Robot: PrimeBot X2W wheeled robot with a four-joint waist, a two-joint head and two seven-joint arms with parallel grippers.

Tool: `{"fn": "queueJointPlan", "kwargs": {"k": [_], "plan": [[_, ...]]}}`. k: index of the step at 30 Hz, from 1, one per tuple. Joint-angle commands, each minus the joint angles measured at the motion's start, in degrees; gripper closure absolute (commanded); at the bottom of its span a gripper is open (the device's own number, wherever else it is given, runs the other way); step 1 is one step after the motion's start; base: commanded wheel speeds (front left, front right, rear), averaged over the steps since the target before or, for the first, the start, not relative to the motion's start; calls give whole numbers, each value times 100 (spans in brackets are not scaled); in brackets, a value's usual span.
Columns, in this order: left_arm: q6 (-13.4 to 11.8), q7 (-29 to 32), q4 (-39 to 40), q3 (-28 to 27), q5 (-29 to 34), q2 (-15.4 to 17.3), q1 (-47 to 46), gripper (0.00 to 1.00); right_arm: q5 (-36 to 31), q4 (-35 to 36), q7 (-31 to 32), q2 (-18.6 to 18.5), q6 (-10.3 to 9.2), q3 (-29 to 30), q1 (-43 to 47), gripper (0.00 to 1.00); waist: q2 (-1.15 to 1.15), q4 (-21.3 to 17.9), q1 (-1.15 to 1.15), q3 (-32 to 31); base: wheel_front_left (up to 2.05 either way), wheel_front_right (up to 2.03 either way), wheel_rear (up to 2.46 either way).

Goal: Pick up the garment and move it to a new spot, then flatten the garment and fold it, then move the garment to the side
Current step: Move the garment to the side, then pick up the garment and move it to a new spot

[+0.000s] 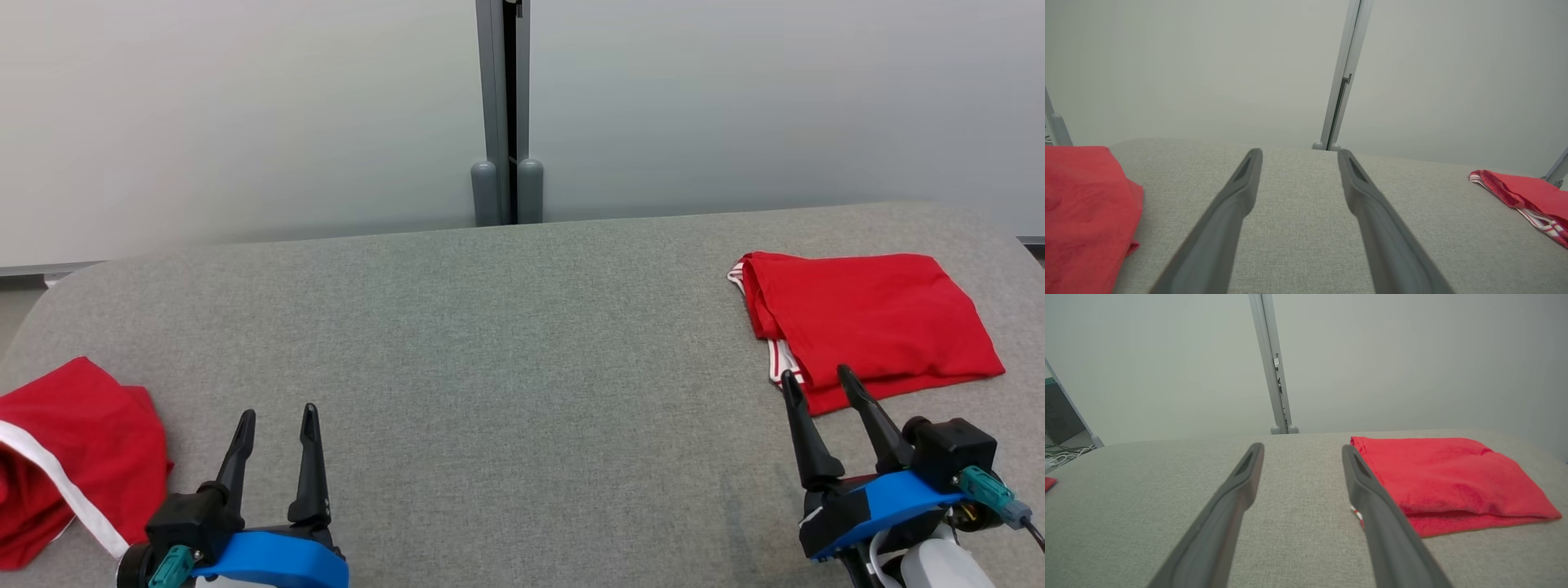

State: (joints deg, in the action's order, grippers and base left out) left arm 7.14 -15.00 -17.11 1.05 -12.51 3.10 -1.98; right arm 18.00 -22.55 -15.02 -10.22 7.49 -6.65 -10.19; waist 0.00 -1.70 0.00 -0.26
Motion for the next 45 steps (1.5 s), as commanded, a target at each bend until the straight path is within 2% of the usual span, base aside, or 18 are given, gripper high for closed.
{"fn": "queueJointPlan", "kwargs": {"k": [1, 27, 36, 45], "plan": [[44, -25, -5, 5, 43, -6, 2, 0, -52, 39, -18, 29, 1, 21, 53, 0, 0, -16, 0, 3, 0, 0, 0], [39, -25, -124, -38, 75, -13, -119, 0, -12, -49, -18, 3, 1, -22, -12, 0, 0, 32, 0, 2, 0, 0, 0], [38, -25, -114, -120, 79, -12, -111, 0, 20, -57, -18, 74, 1, -80, 44, 0, 0, 383, 0, -26, 0, 0, 0], [36, -25, -152, -178, 109, 7, -58, 0, 66, -95, -19, 123, 1, -156, 72, 0, 0, 1155, 0, -78, 0, 0, 0]]}}
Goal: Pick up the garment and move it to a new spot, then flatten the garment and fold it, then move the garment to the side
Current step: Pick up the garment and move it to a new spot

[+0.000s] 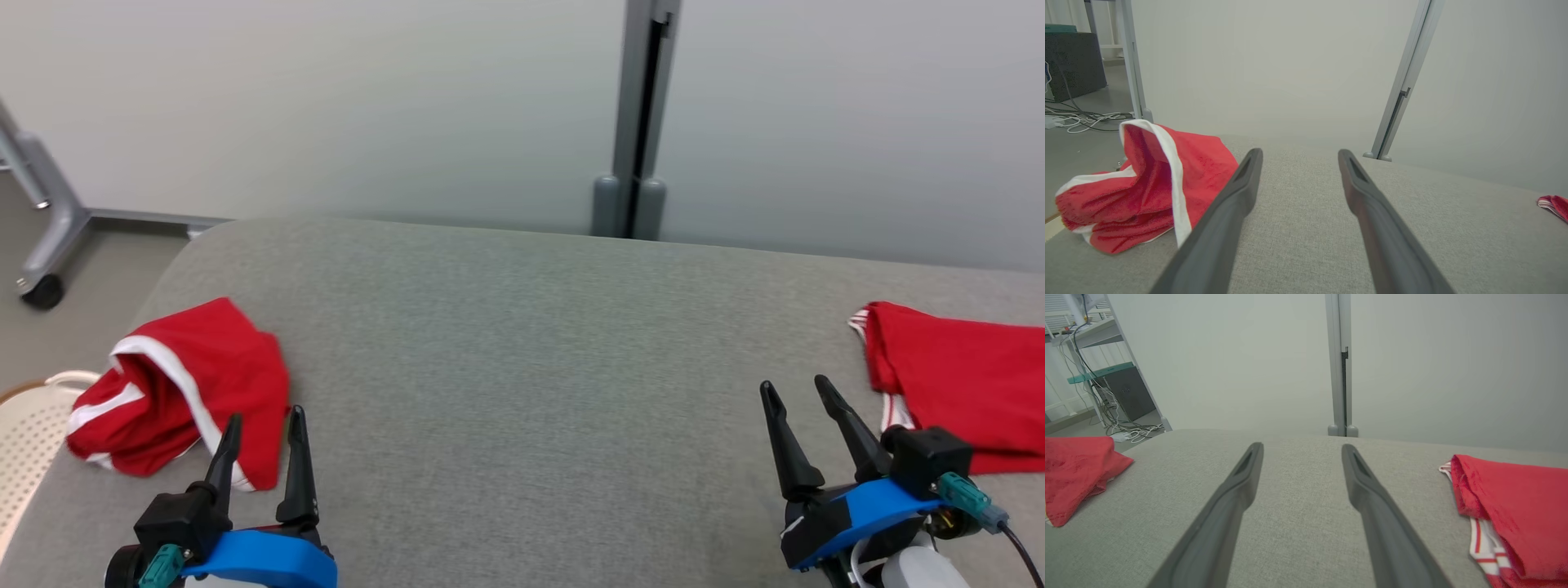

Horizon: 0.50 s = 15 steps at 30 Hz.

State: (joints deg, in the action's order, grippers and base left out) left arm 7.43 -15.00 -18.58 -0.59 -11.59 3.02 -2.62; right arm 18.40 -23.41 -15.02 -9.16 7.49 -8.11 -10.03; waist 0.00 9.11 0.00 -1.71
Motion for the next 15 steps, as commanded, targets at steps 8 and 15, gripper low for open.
{"fn": "queueJointPlan", "kwargs": {"k": [8, 15], "plan": [[7, -26, -41, -99, 24, 55, 30, 0, 42, -28, -18, 67, 1, -128, 49, 0, 0, 729, 0, 36, 0, 0, 0], [5, -25, -44, -184, 31, 78, 63, 0, 77, -63, -18, 110, 1, -232, 54, 0, 0, 1196, 0, 8, 0, 0, 0]]}}
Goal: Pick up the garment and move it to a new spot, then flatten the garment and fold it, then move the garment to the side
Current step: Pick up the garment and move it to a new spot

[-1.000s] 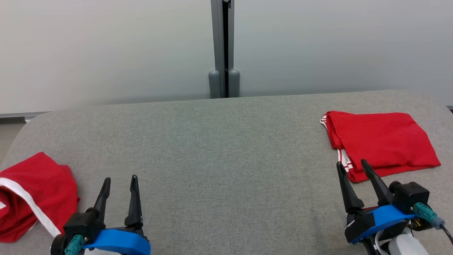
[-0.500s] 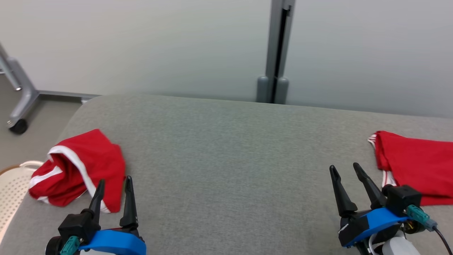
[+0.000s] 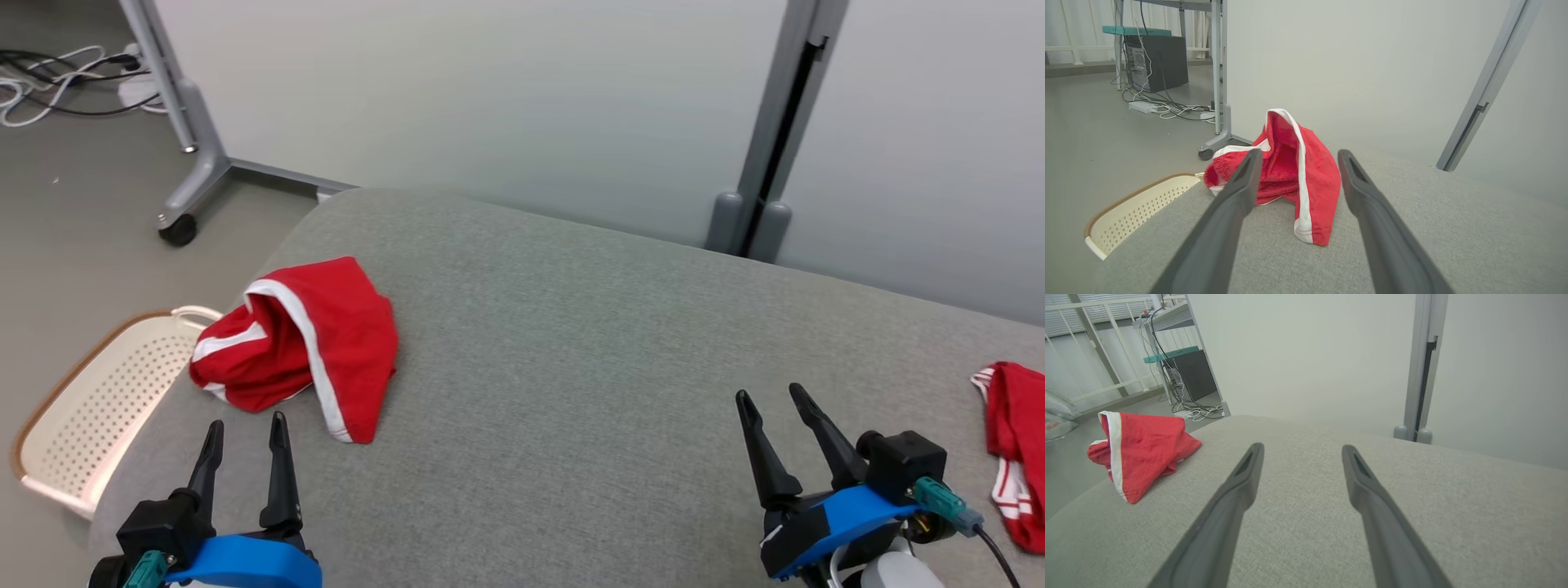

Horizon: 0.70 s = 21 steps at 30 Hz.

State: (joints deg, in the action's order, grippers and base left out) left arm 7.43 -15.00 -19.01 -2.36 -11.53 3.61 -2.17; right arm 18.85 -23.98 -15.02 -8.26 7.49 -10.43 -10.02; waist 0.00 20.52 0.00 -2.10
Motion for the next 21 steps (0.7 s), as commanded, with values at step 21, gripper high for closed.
{"fn": "queueJointPlan", "kwargs": {"k": [21], "plan": [[-58, 64, -9, -173, -12, 210, -189, 0, 82, -30, -19, 15, 1, -127, -23, 0, 0, 138, 0, 42, 0, 0, 0]]}}
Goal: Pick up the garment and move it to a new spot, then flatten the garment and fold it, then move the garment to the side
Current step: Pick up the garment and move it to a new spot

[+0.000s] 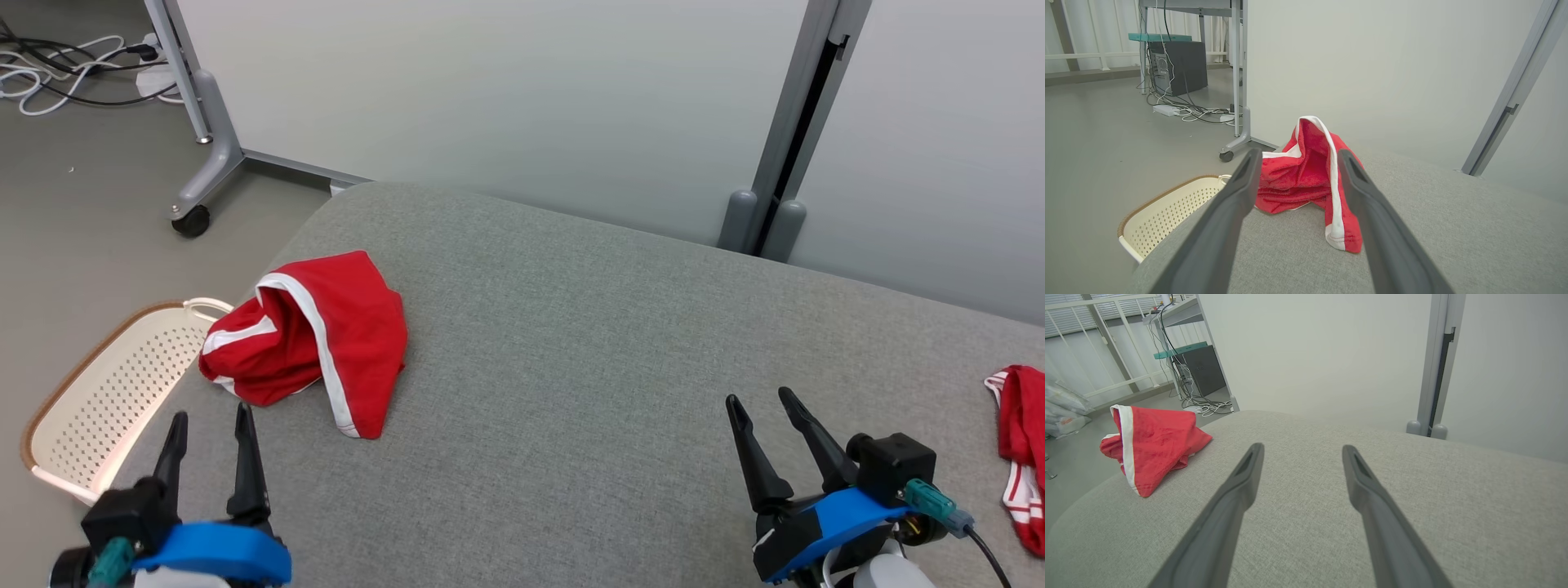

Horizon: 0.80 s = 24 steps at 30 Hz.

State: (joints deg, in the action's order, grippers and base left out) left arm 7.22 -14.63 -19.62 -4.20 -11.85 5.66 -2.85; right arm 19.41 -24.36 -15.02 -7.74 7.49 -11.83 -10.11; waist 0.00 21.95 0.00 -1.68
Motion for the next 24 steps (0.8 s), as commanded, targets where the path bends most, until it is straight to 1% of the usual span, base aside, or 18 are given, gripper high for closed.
{"fn": "queueJointPlan", "kwargs": {"k": [1, 5, 11, 14, 15, 17, 20, 22, 23, 24], "plan": [[-60, 112, 122, 13, 15, 25, -162, 0, 28, 11, -19, -42, 1, 13, -16, 0, 0, -18, 0, 7, 0, 0, 0], [-95, 599, 379, -125, -151, 178, -383, 0, 7, 37, -19, -45, 1, 11, -71, 0, 0, -88, 0, 84, 0, 0, 0], [-53, 1540, 663, -222, -400, 563, -982, 0, -4, 84, -19, -81, 1, -11, -211, 0, 0, -264, 0, 322, 0, 0, 0], [-31, 2079, 618, -271, -585, 802, -1348, 0, -8, 99, -19, -110, 1, -35, -303, 0, 0, -399, 0, 492, 0, 0, 0], [-23, 2266, 544, -337, -774, 808, -1504, 0, -8, 107, -19, -113, 1, -31, -328, 0, 0, -441, 0, 558, 0, 0, 0], [-20, 2622, 316, -405, -968, 965, -1785, 0, -21, 99, -18, -131, 1, -46, -376, 0, 0, -528, 0, 679, 0, 0, 0], [6, 3095, -149, -577, -1494, 1080, -2249, 0, -12, 107, -19, -127, 1, -136, -530, 0, 0, -762, 0, 887, 0, 0, 0], [13, 3317, -448, -554, -1580, 1288, -2448, 0, 7, 108, -19, -142, 1, -161, -602, 0, 0, -924, 0, 1009, 0, 0, 0], [18, 3420, -611, -589, -1706, 1340, -2562, 0, 19, 109, -19, -141, 1, -185, -637, 0, 0, -1002, 0, 1062, 0, 0, 0], [18, 3420, -611, -589, -1706, 1340, -2562, 0, 19, 109, -19, -141, 1, -185, -637, 0, 0, -1002, 0, 1062, 0, 0, 0]]}}
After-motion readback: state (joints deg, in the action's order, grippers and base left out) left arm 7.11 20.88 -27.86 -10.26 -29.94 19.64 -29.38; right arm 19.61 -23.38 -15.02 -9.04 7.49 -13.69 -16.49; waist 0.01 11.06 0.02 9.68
